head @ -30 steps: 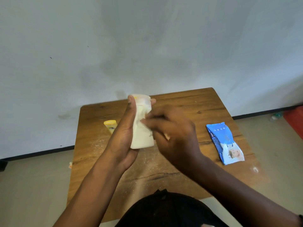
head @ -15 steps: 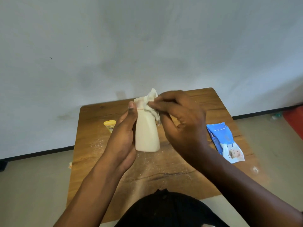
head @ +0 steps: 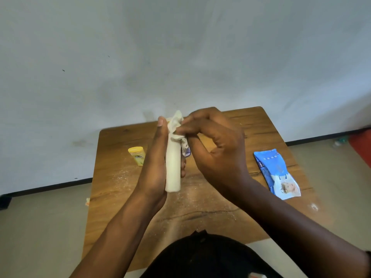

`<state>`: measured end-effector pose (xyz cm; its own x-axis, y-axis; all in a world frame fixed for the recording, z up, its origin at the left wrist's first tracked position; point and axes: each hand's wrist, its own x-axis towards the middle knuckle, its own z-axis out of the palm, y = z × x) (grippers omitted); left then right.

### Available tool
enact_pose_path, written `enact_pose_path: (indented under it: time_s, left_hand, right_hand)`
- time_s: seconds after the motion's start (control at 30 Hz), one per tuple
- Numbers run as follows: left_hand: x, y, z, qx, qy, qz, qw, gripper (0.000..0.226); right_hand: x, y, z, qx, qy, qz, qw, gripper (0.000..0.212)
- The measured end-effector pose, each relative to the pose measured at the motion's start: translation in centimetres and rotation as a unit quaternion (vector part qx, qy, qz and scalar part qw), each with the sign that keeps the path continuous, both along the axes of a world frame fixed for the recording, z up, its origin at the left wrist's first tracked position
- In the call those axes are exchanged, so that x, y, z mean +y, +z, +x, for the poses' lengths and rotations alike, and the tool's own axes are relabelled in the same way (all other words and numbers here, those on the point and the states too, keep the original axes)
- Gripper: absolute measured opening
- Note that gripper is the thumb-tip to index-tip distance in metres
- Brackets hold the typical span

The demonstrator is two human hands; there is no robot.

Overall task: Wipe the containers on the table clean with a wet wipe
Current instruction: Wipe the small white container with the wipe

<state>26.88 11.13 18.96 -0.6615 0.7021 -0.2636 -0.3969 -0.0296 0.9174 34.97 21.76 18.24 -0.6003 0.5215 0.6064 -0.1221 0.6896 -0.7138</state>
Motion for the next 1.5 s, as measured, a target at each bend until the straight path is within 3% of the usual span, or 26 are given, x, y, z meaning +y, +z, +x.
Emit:
enact_pose_path:
  time_s: [0.1,0.23,0.33,0.53,0.67,0.83,0.97,1.1,1.3,1.5]
  left_hand:
    - [0.1,0.3,-0.1,-0.014,-0.019,0.042,0.999,0.069]
    - [-0.6,0.9,-1.0,-0.105,0.046,0.102,0.988,0.052]
    - [-0.9,0.9,-2.1,-0.13,0.058,0.106,0.984,0.06]
    - [-0.5,0.9,-0.5,-0.153,-0.013,0.09,0.984,0.057]
    - [-0.2,1.1,0.2,-0.161,0.013,0.079,0.984,0.054]
    - [-0.1,1.1,-1.4,-0.235,0.12,0.058,0.963,0.063]
    - [-0.2,-0.2,-1.7,-0.292,0.189,0.017,0.937,0.065]
    - [0.1,-0.6,-1.4,-0.375,0.214,0.017,0.902,0.071]
    - [0.3,-0.5,-2.0,-0.4,0.262,0.018,0.878,0.063]
    - [0.6,0.5,-2.0,-0.411,0.244,0.049,0.877,0.074]
  right_hand:
    - [-0.7,0.0,-0.1,0.004,0.019,-0.032,0.999,0.019]
    - [-3.1,-1.5,1.5,0.004,0.069,-0.013,0.997,0.019]
    - [-3.2,-2.1,2.4,-0.009,0.113,-0.001,0.994,0.017]
    - [-0.8,0.1,0.2,-0.018,0.02,0.028,0.999,0.022]
    - [0.5,1.3,-0.7,-0.025,0.016,0.0,1.0,0.023]
    - [-2.1,-0.1,1.1,-0.061,0.092,0.06,0.992,0.022]
    - [-3.3,-1.7,1.2,-0.055,0.066,0.05,0.995,0.024]
    - [-3.1,-2.6,0.7,-0.047,0.037,0.098,0.993,0.026]
    - [-2.1,-3.0,0.9,-0.053,-0.021,0.067,0.996,0.025]
    - [-3.9,-2.6,0.7,-0.056,0.076,0.152,0.984,0.024]
